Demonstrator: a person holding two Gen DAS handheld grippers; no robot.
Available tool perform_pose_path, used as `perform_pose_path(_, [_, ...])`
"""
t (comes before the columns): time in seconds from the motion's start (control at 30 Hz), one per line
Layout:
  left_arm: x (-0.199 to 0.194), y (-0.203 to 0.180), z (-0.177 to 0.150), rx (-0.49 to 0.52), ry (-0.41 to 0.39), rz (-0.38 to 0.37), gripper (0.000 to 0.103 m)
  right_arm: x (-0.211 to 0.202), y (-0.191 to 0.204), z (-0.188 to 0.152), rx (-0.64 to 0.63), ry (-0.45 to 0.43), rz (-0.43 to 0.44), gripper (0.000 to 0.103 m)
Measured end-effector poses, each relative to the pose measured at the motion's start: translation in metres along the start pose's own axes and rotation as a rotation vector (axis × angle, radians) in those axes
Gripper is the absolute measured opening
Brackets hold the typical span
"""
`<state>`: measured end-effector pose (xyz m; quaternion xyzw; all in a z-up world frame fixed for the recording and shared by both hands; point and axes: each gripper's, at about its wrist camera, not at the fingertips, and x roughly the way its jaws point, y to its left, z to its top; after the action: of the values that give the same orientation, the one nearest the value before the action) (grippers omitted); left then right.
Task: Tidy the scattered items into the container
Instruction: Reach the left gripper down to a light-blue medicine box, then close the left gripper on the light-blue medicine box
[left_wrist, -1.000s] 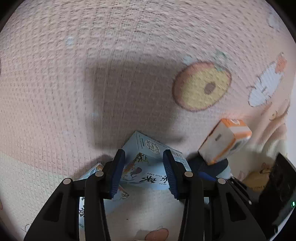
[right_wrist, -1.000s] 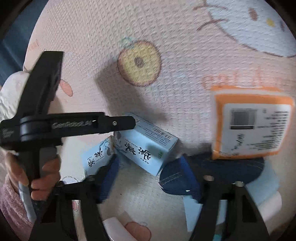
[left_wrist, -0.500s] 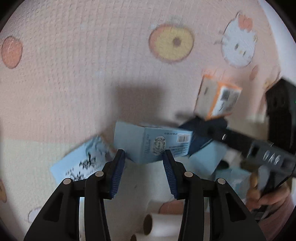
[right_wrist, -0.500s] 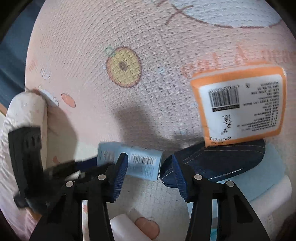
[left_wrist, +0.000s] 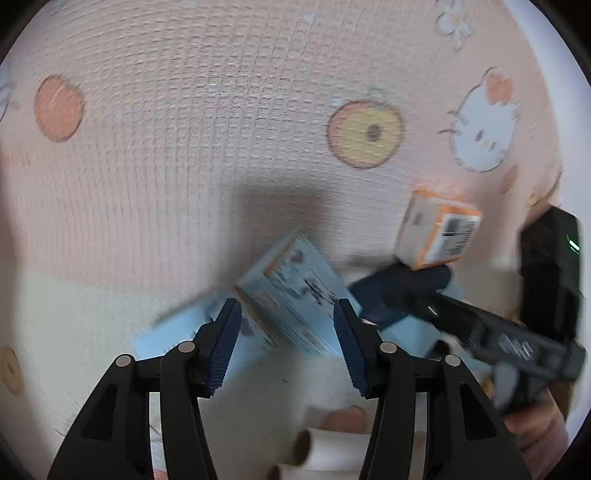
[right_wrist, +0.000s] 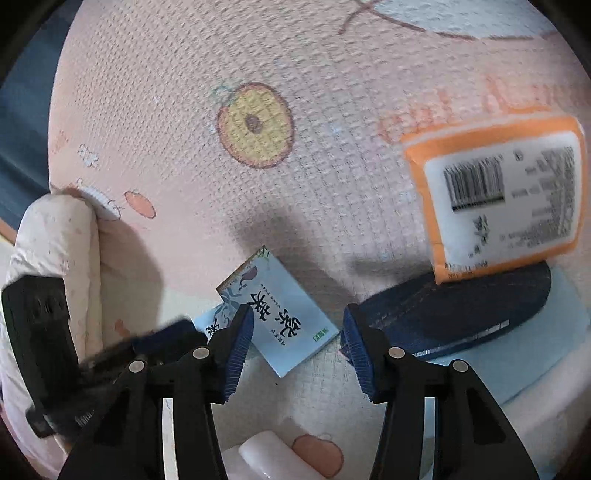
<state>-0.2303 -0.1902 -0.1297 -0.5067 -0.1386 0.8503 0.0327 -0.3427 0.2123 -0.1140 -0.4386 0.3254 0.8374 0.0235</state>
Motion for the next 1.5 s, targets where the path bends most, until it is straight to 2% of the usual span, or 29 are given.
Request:
perform_pose_path(0.17, [0.033,-0.020,0.033,0.041,0.048,0.002,0.056,0.000,-0.002,-0.014,0.055,0.003,-0.013,0.048])
perform_pose_path(0.27, [0.042,-0.022,0.041,0.072,0.070,0.011,0.056,0.001,0.003,-0.023,0.041,0.002,-0.023,0.048])
perform_pose_path(0.33, [0.044,-0.025,0.040,0.099,0.079,-0.001,0.056,0.003,0.008,-0.030,0.005,0.009,-0.048,0.048])
perform_pose_path(0.43, [0.047,-0.029,0.035,0.122,0.084,-0.033,0.041,0.011,0.009,-0.041,-0.031,0.050,-0.064,0.048])
perform_pose_path(0.47, [0.048,-0.029,0.033,0.131,0.081,-0.019,0.037,0.016,0.010,-0.043,-0.038,0.064,-0.058,0.048])
perform_pose_path(0.53, [0.051,-0.028,0.029,0.141,0.082,-0.002,0.036,0.025,0.011,-0.046,-0.045,0.084,-0.054,0.048])
perform_pose_path(0.67, [0.053,-0.017,0.024,0.076,0.104,-0.039,0.035,0.043,0.009,-0.047,-0.030,0.116,-0.050,0.048])
perform_pose_path(0.87, [0.053,-0.020,0.014,0.107,0.106,-0.025,0.035,0.056,0.001,-0.043,-0.004,0.115,-0.017,0.051])
perform_pose_path(1.13, [0.041,-0.024,0.006,0.077,0.091,-0.031,0.035,0.048,0.004,-0.049,-0.004,0.073,-0.014,0.051])
perform_pose_path(1.27, [0.011,-0.021,-0.008,0.032,0.050,-0.086,0.035,0.036,0.006,-0.048,0.016,0.034,-0.009,0.051])
perform_pose_path(1.4, [-0.021,-0.022,-0.026,-0.062,-0.001,-0.217,0.035,0.003,0.003,-0.053,0.054,-0.042,0.018,0.051])
perform_pose_path(1.5, [-0.028,-0.029,-0.033,-0.082,-0.004,-0.257,0.035,-0.026,-0.001,-0.061,0.067,-0.071,0.036,0.051])
